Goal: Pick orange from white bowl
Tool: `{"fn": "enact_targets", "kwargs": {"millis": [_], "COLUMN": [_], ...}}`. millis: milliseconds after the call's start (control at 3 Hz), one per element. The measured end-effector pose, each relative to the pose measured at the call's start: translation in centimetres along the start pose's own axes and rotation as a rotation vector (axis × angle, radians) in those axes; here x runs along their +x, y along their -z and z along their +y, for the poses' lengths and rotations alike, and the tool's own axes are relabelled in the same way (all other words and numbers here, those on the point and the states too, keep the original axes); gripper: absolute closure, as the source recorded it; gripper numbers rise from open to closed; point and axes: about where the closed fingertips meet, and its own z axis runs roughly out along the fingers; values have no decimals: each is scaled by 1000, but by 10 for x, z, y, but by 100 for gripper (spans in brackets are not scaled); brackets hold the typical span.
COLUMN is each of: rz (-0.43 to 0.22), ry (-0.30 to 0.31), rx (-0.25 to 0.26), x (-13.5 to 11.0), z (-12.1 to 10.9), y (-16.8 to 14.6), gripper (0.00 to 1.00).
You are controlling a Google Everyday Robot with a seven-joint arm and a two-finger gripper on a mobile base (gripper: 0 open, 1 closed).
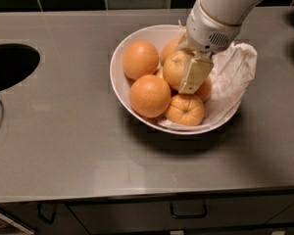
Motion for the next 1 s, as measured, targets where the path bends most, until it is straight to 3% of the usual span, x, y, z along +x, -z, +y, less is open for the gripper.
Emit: {"fn": "enact_targets", "kwargs": {"millis": [333,667,1000], "rz": [-24,-97,-128], "ry": [9,28,31], "rx": [18,95,153], "x": [-7,-18,-21], "z": [0,1,2], "y": [12,44,64], "gripper": [100,100,100]}}
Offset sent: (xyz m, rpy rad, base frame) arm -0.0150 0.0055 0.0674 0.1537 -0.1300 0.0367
